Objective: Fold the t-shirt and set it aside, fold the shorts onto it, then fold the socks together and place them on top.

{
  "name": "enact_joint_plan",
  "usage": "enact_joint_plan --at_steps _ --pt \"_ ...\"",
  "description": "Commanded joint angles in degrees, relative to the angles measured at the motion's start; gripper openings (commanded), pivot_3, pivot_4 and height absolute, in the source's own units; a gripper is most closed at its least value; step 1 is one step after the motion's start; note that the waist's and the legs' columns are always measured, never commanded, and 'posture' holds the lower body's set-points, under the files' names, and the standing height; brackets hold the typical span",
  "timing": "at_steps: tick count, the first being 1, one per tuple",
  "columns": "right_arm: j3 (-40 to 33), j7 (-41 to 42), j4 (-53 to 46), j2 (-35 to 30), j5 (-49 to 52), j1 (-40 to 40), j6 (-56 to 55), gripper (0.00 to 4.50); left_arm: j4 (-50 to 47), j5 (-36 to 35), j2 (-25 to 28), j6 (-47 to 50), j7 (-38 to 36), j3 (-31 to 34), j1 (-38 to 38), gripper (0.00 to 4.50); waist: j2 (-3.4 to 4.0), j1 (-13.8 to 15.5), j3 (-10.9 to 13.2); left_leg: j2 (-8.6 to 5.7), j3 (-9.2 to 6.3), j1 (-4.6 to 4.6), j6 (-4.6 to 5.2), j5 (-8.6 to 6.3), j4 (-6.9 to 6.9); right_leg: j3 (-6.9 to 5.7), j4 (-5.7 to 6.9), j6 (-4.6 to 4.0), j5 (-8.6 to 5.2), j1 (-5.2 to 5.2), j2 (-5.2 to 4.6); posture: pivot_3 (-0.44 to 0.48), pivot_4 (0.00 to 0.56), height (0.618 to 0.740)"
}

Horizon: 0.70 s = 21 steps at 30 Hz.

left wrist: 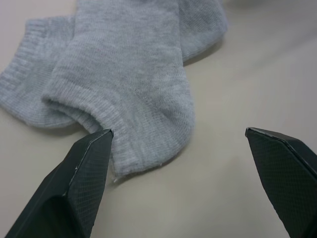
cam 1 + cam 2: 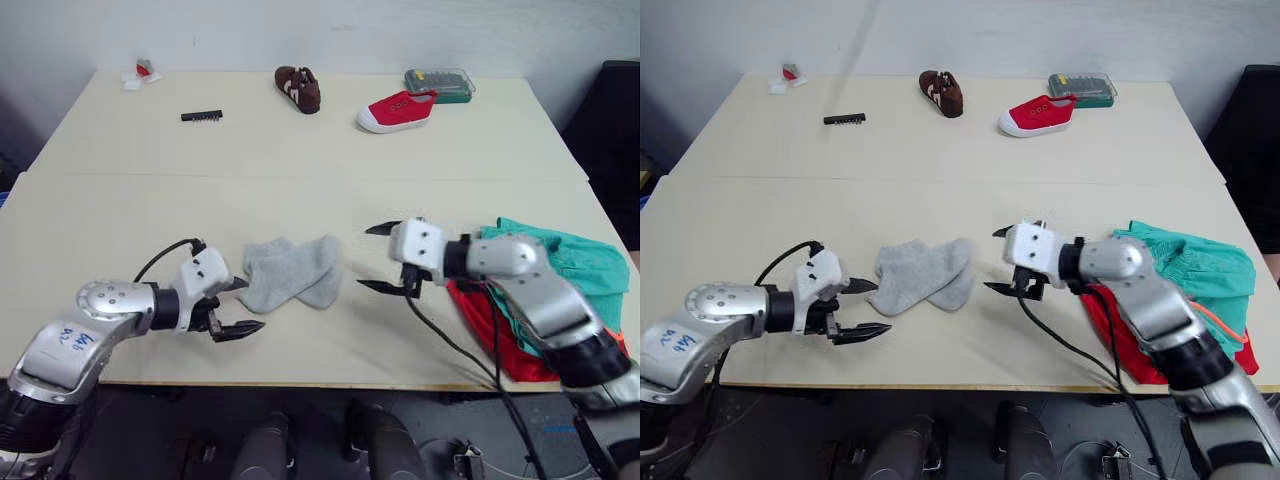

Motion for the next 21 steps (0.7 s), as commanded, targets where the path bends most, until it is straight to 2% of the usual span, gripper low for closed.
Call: enact_joint_plan --at_steps 1,2,6,10,13,14,21 --pt "3.22 0.07 9.06 3.86 -7.55 -5.61 -11.72 4.14 1.01 4.42 -0.39 -4.23 0.35 -1.03 0.41 4.09 0.0 -0.23 0.0 0.0 0.04 -0.01 0.04 0.02 0.02 0.01 0.03 0.02 0.01 0.0 0.0 0.0 0.15 0.74" --pt "3.84 -0.07 11.75 5.11 -8.89 -6.97 -14.19 3.93 1.42 5.28 -0.5 -4.93 -0.06 -1.69 0.52 3.9 0.0 -0.53 0.0 -0.02 0.08 -0.01 0.08 0.04 0.04 0.03 0.04 0.06 0.04 0.0 0.0 0.0 0.15 0.74" --pt "4.65 -0.29 19.05 8.63 -12.16 -9.64 -20.4 2.61 2.56 7.6 -1.59 -5.62 -0.13 -3.24 0.81 2.65 0.0 -1.27 0.0 0.0 0.1 0.0 0.1 0.05 0.07 0.08 0.23 0.11 0.06 0.01 0.0 0.0 0.15 0.74" --pt "4.59 -1.91 24.04 12.22 -14.86 -11.85 -24.31 1.05 4.39 10.1 -2.19 -6.01 -0.11 -4.49 1.24 1.24 0.01 -1.46 0.0 0.0 0.1 0.02 0.1 0.05 0.08 0.11 0.3 0.11 0.06 0.02 -0.01 0.0 0.15 0.74" --pt "4.0 -2.65 25.51 13.75 -15.9 -12.11 -25.68 0.09 4.71 11.12 -2.76 -6.01 0.19 -4.56 1.43 0.4 0.02 -1.53 -0.01 0.01 0.11 0.09 0.09 0.06 0.08 0.14 0.37 0.11 0.06 0.03 -0.01 0.0 0.15 0.74" --pt "3.75 -2.95 25.77 14.04 -16.16 -12.12 -25.95 0.0 4.81 11.37 -3.01 -5.95 0.25 -4.54 1.4 0.07 0.02 -1.53 -0.01 0.01 0.11 0.1 0.09 0.06 0.08 0.16 0.38 0.11 0.06 0.03 -0.01 0.0 0.15 0.74" --pt "2.55 -2.85 25.07 13.23 -16.62 -11.56 -26.96 0.0 5.0 10.24 -4.31 -4.98 -0.71 -2.91 -0.41 0.03 0.02 -1.5 -0.02 0.0 0.11 0.12 0.09 0.06 0.11 0.19 0.45 0.1 0.06 0.04 -0.03 0.0 0.15 0.74"
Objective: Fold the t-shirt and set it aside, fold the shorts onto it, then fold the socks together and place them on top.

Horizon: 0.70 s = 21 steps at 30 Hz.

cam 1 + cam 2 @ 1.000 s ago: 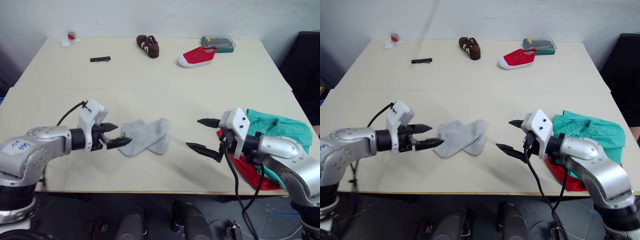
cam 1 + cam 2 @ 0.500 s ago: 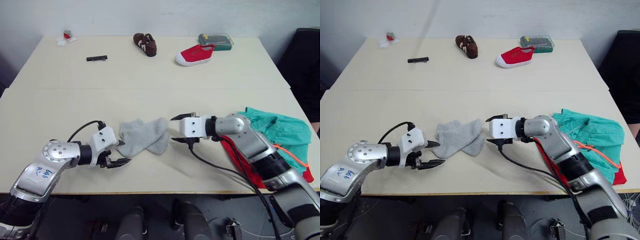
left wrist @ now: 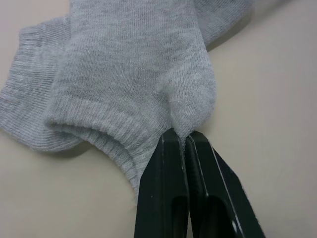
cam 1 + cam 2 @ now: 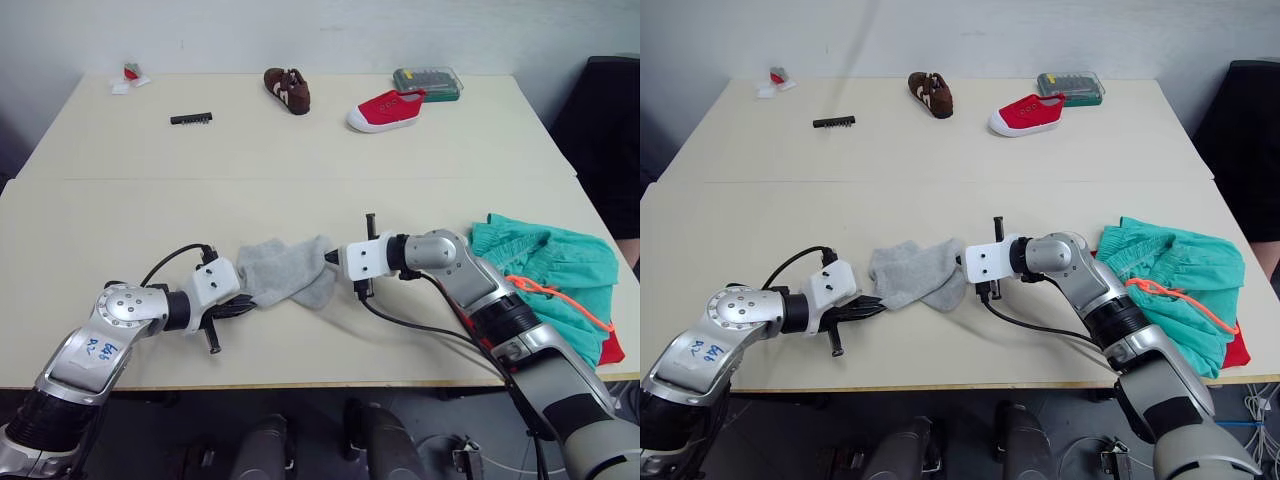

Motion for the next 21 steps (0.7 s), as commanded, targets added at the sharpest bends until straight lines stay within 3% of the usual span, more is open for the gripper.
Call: enact_joint_plan --at_steps 1,6,9,13,20,21 --pt "-2.87 -0.19 -1.67 -1.05 0.41 -0.78 -1.23 0.0 0.71 -1.72 -0.69 2.48 -1.3 1.2 -1.13 0.03 0.0 0.03 0.0 0.0 0.0 0.0 0.0 0.0 0.0 0.0 0.0 0.0 0.0 0.0 0.0 0.0 0.15 0.74" --pt "-2.54 0.36 -1.44 -3.13 -1.42 -0.52 -5.0 0.0 0.08 -4.63 -0.59 5.94 -3.15 3.01 -3.75 0.03 0.0 0.02 0.0 0.0 -0.02 -0.03 0.0 0.0 0.05 -0.01 0.02 0.0 0.0 0.0 -0.01 0.0 0.15 0.74" --pt "-1.4 -0.56 0.82 -3.68 -4.33 -0.58 -8.2 0.61 0.71 -4.09 -1.04 6.07 -3.21 2.38 -4.68 0.0 0.0 0.0 0.0 -0.01 -0.01 -0.03 0.0 0.0 0.03 -0.01 0.0 0.0 0.0 0.0 0.0 0.0 0.15 0.74" --pt "-1.91 -5.09 2.61 -2.38 -7.52 -0.85 -11.54 1.94 1.25 -3.76 -1.52 6.31 -3.27 2.16 -5.45 0.0 0.0 -0.13 0.0 0.0 0.01 -0.02 -0.01 0.01 0.04 0.0 0.02 0.0 0.0 0.0 0.01 0.0 0.15 0.74" --pt "-2.45 -9.89 6.08 1.39 -9.31 -1.84 -12.54 1.94 1.04 -3.41 -1.79 6.83 -3.06 2.02 -5.05 0.0 0.0 -0.16 0.0 0.01 0.01 -0.02 -0.06 0.04 0.06 0.0 0.04 0.0 0.0 0.0 0.04 0.0 0.15 0.74" --pt "-2.62 -10.76 6.69 2.06 -9.51 -2.17 -12.42 1.77 0.88 -3.42 -1.85 7.0 -3.01 1.97 -5.0 0.0 0.0 -0.17 0.0 0.01 0.01 -0.02 -0.06 0.04 0.06 0.0 0.04 0.0 0.0 0.0 0.04 0.0 0.15 0.74"
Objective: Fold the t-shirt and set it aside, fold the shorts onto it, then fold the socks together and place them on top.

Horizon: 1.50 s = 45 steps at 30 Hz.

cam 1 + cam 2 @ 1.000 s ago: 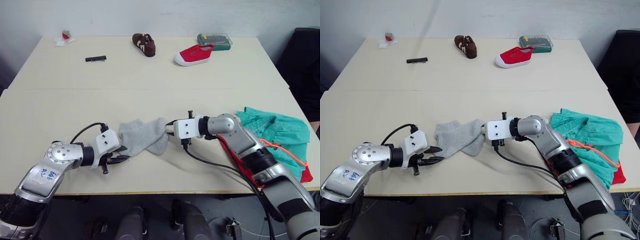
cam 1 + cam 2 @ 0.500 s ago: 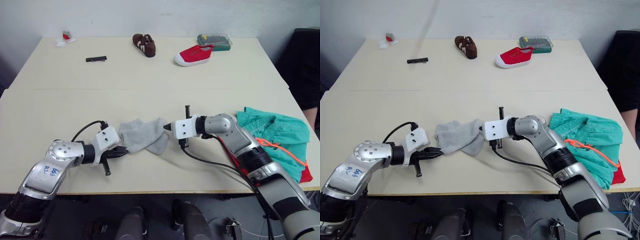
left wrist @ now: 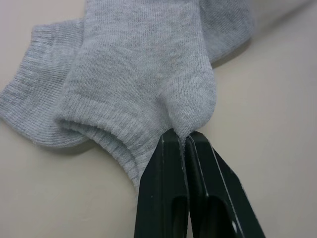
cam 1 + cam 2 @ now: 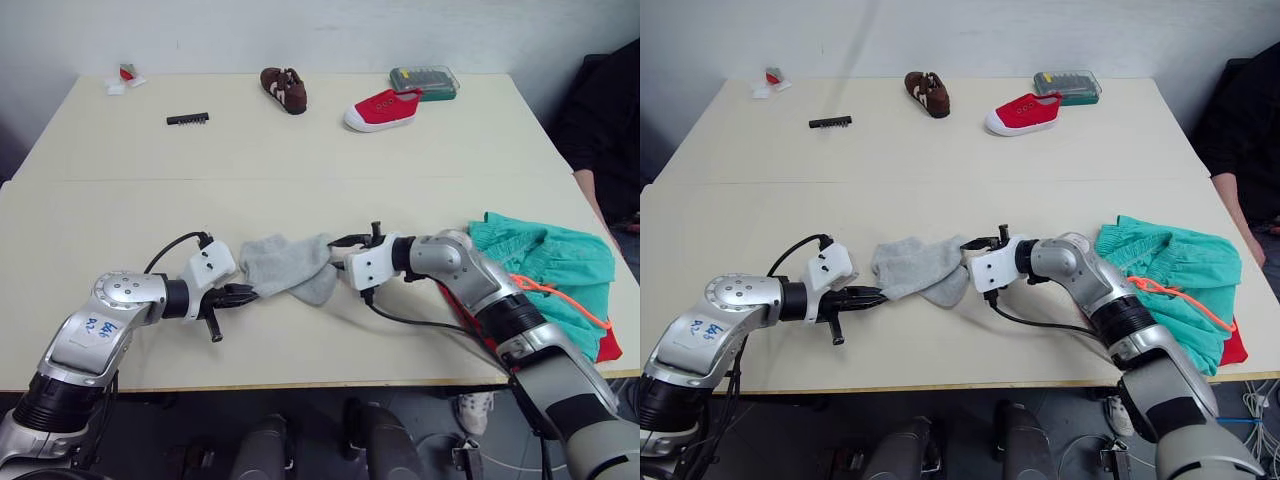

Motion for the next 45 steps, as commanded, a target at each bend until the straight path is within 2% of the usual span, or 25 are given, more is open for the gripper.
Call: enact_joint_plan --at_steps 1,6,11,15,18,20,23,27,31,36,40,44,45 --pt "-1.27 -3.57 1.19 2.04 -0.4 -2.42 -0.38 1.56 -1.45 0.09 -0.18 0.21 0.1 0.1 -0.14 0.0 0.0 -0.03 0.0 0.0 0.0 0.0 0.0 0.0 0.01 0.0 0.0 0.0 0.0 0.0 0.0 0.0 0.15 0.74" --pt "-1.55 -5.85 2.51 2.1 -1.72 -3.66 -1.09 0.02 -2.17 -0.3 -0.37 1.23 0.24 0.32 -0.38 0.0 0.0 -0.2 0.0 0.01 -0.01 0.0 -0.01 0.0 0.0 0.01 0.03 -0.01 -0.01 0.0 0.0 0.0 0.15 0.74" --pt "-2.88 -4.16 -1.46 -0.66 -0.16 -3.27 -0.86 0.02 -3.39 -4.05 0.7 4.8 -0.93 4.02 -2.22 0.0 0.0 -0.23 0.0 0.0 -0.02 -0.01 0.0 0.0 0.05 0.02 0.04 -0.01 -0.01 0.0 -0.01 0.0 0.15 0.74" --pt "-4.9 -1.65 -8.1 -3.23 3.13 -1.34 1.61 0.02 0.12 -3.97 2.59 3.21 -3.09 4.83 -8.66 0.0 0.0 0.08 0.0 0.02 -0.05 -0.04 0.0 0.0 0.18 0.01 0.09 -0.01 -0.01 0.0 0.01 0.0 0.15 0.74" --pt "-6.93 2.14 -17.66 -5.14 7.63 2.67 6.23 0.02 8.47 1.98 4.71 -5.81 -6.9 0.11 -14.17 0.0 0.0 0.25 0.0 0.01 -0.04 -0.05 0.0 0.0 0.23 0.01 0.13 -0.01 -0.01 0.0 0.02 0.0 0.15 0.74" --pt "-6.92 4.15 -24.43 -6.77 8.03 6.46 8.19 0.02 17.77 7.32 4.21 -15.75 -10.24 -4.32 -19.23 0.0 0.01 0.28 -0.01 0.01 0.0 -0.03 0.0 -0.01 0.24 0.02 0.13 -0.01 -0.01 0.01 0.05 0.0 0.15 0.74" --pt "-6.27 4.64 -31.41 -7.08 7.09 11.4 11.17 0.02 31.83 12.78 1.16 -27.95 -14.4 -9.15 -26.85 0.0 -0.01 0.46 -0.01 0.02 0.04 -0.05 0.01 -0.02 0.32 0.02 0.13 -0.01 -0.01 0.01 0.16 0.0 0.15 0.74" --pt "-4.01 3.22 -35.11 -5.15 4.03 16.47 14.03 0.02 48.94 19.38 -3.53 -43.29 -18.19 -14.13 -35.37 0.0 -0.03 0.47 -0.02 0.07 0.07 -0.19 0.14 -0.11 0.61 -0.03 0.2 0.0 0.0 -0.01 0.27 0.0 0.15 0.74" --pt "-1.93 1.29 -33.75 -2.02 1.68 18.65 15.56 0.02 59.28 22.28 -6.72 -49.94 -20.28 -15.65 -39.67 0.0 -0.05 0.25 -0.03 0.11 0.16 -0.19 0.2 -0.17 0.65 0.02 0.18 0.04 0.02 -0.02 0.54 0.0 0.15 0.74" --pt "-2.15 2.16 -32.76 -1.81 3.32 20.15 16.89 0.02 64.25 22.86 -7.25 -52.13 -23.0 -14.23 -41.4 0.0 -0.06 0.29 -0.04 0.15 0.17 -0.18 0.23 -0.19 0.68 0.04 0.2 0.04 0.02 -0.02 0.55 0.0 0.15 0.74" --pt "-3.55 5.49 -36.13 -2.3 8.92 21.93 20.5 0.93 62.51 20.69 -5.93 -48.69 -26.98 -11.94 -40.56 0.99 -0.07 0.29 -0.03 0.15 0.16 -0.18 0.28 -0.21 0.71 0.12 0.21 0.04 0.02 -0.02 0.55 0.0 0.15 0.74" --pt "-8.33 11.18 -42.11 -6.12 19.05 23.28 25.46 2.35 51.94 12.48 -2.36 -35.68 -35.21 -6.56 -37.58 2.26 -0.06 0.13 -0.03 0.19 0.17 -0.19 0.29 -0.24 0.72 0.15 0.2 0.05 0.02 -0.03 0.58 0.0 0.15 0.74" --pt "-9.33 12.4 -43.79 -6.59 21.91 23.45 27.7 2.7 49.3 10.42 -2.13 -31.66 -36.1 -5.36 -37.19 2.31 -0.07 0.24 -0.03 0.23 0.16 -0.19 0.27 -0.27 0.75 0.16 0.2 0.05 0.02 -0.03 0.58 0.0 0.15 0.74"
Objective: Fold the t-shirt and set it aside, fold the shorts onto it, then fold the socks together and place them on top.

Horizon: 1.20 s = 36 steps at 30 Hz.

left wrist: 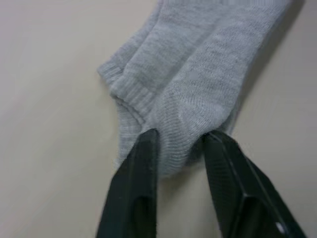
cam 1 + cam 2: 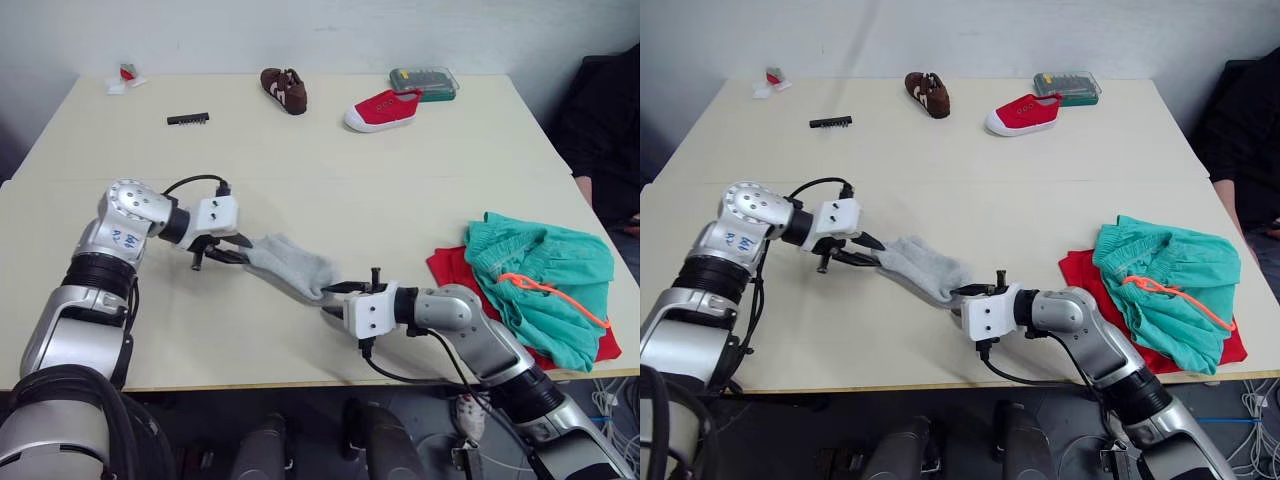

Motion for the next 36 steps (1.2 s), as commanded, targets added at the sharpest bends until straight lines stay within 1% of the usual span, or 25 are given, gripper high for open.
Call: enact_joint_plan --at_steps 1,3,5,6,7,12,13,16,19,23,27,29,30,32,33,35,36 --pt "-5.71 3.98 -7.92 -1.52 11.05 -0.1 7.26 2.7 -10.1 -8.38 1.6 13.88 -3.84 5.64 0.42 2.31 -0.01 0.14 0.0 0.02 -0.03 -0.01 -0.01 -0.01 0.02 -0.01 -0.01 0.0 0.0 0.01 0.0 0.0 0.15 0.74" --pt "-8.26 4.02 -10.36 -0.77 16.69 -1.02 13.91 2.7 -15.53 -12.15 0.91 22.77 -2.7 7.77 1.09 2.31 -0.01 0.35 0.0 0.06 -0.05 -0.01 -0.01 -0.01 0.07 -0.01 0.01 0.0 0.0 0.02 -0.02 0.0 0.15 0.74" --pt "-10.09 2.42 -10.6 1.43 21.26 -2.89 20.31 2.7 -19.93 -12.43 -0.76 27.12 1.49 8.17 2.76 2.31 -0.02 0.41 -0.01 0.06 -0.12 -0.01 -0.01 -0.01 0.11 0.0 0.03 0.0 0.0 0.06 -0.07 0.0 0.15 0.74" --pt "-10.19 1.41 -9.96 2.63 21.92 -3.88 22.25 2.28 -21.28 -11.48 -1.69 27.38 3.92 7.79 3.86 1.93 -0.02 0.35 -0.01 0.05 -0.12 0.01 -0.01 -0.01 0.11 0.01 0.04 0.01 0.01 0.08 -0.14 0.0 0.15 0.74" --pt "-9.79 0.8 -9.4 3.38 21.85 -4.65 23.44 2.1 -22.3 -10.6 -2.41 27.39 5.69 7.41 4.86 1.74 -0.01 0.29 -0.02 0.03 -0.1 0.06 -0.01 -0.01 0.11 0.04 0.07 0.01 0.01 0.11 -0.21 0.0 0.15 0.74" --pt "-3.35 -2.78 -2.12 8.63 16.1 -8.74 25.89 0.34 -24.49 -6.37 -6.45 26.4 12.84 3.86 9.32 0.18 -0.02 0.08 -0.01 0.04 -0.02 0.06 -0.04 -0.02 0.11 0.07 0.19 -0.01 0.0 0.02 -0.21 0.0 0.15 0.74" --pt "-2.04 -3.08 -0.4 9.28 14.74 -9.25 25.67 0.03 -24.1 -5.18 -6.98 25.66 14.18 3.03 9.79 0.0 -0.02 0.07 -0.01 0.04 -0.01 0.04 -0.05 -0.02 0.11 0.07 0.2 -0.02 -0.01 -0.01 -0.19 0.0 0.15 0.74" --pt "1.69 -3.87 4.37 9.84 10.13 -10.23 25.4 0.03 -21.27 -0.99 -7.74 22.27 17.45 0.24 10.88 0.0 -0.02 0.08 -0.02 0.04 0.02 0.04 -0.06 -0.02 0.11 0.1 0.2 -0.02 -0.01 -0.03 -0.15 0.0 0.15 0.74" --pt "3.66 -4.36 6.13 8.35 6.26 -9.43 25.57 0.03 -17.61 1.59 -7.92 19.48 20.36 -0.58 10.84 0.0 -0.03 0.2 -0.02 0.01 0.04 0.04 -0.05 -0.02 0.11 0.11 0.2 -0.02 -0.01 -0.03 -0.19 0.0 0.15 0.74" --pt "3.96 -2.99 4.84 3.27 3.42 -6.25 25.05 0.03 -12.54 3.03 -6.14 14.83 21.08 -0.36 10.24 0.0 -0.06 0.24 -0.14 -0.04 0.03 0.12 -0.04 -0.02 0.11 0.11 0.25 -0.02 -0.01 0.02 -0.36 0.0 0.15 0.74" --pt "1.79 -1.83 1.65 0.79 5.63 -3.68 26.13 0.03 -9.56 1.83 -4.09 13.98 21.52 2.28 9.18 0.0 -0.18 0.17 -0.31 -0.06 0.03 0.23 -0.03 -0.03 0.11 0.1 0.31 -0.02 -0.01 0.08 -0.41 0.0 0.15 0.74" --pt "0.87 -2.0 0.62 1.63 6.89 -3.42 26.95 0.03 -12.73 -4.3 -3.65 22.85 21.69 8.12 9.26 0.0 -0.18 -0.08 -0.3 -0.04 0.03 0.24 -0.03 -0.03 0.11 0.11 0.34 -0.02 -0.01 0.07 -0.41 0.0 0.15 0.74" --pt "0.62 -2.24 0.37 2.25 7.26 -3.49 27.49 0.0 -15.43 -7.37 -3.27 28.24 22.01 11.14 9.9 0.18 -0.19 -0.19 -0.3 -0.03 0.04 0.23 -0.03 -0.03 0.11 0.11 0.37 -0.02 -0.01 0.05 -0.41 0.0 0.15 0.74" --pt "0.4 -3.1 0.68 3.52 7.46 -3.98 27.92 0.0 -22.11 -12.52 -2.39 39.19 23.62 16.76 12.27 0.6 -0.19 -0.39 -0.3 0.03 0.04 0.21 -0.07 -0.04 0.11 0.1 0.39 -0.02 -0.01 0.02 -0.37 0.0 0.15 0.74" --pt "0.12 -3.74 1.11 4.29 7.48 -4.65 27.93 0.0 -26.0 -15.1 -1.96 45.06 25.2 20.19 14.27 0.88 -0.19 -0.45 -0.3 0.06 0.03 0.19 -0.09 -0.05 0.1 0.1 0.38 -0.04 -0.02 0.0 -0.35 0.0 0.15 0.74" --pt "-0.92 -4.54 1.22 5.66 8.07 -5.76 28.79 0.0 -31.72 -18.58 -1.45 52.84 28.0 24.85 17.38 1.51 -0.19 -0.65 -0.3 0.08 0.02 0.18 -0.12 -0.05 0.1 0.11 0.37 -0.05 -0.03 0.0 -0.34 0.0 0.15 0.74" --pt "-2.13 -4.72 0.42 6.61 9.45 -6.77 30.19 0.0 -34.83 -19.62 -1.18 54.4 29.03 26.59 19.29 1.76 -0.19 -0.64 -0.3 0.06 0.01 0.17 -0.13 -0.06 0.1 0.11 0.37 -0.05 -0.04 0.0 -0.35 0.0 0.15 0.74"
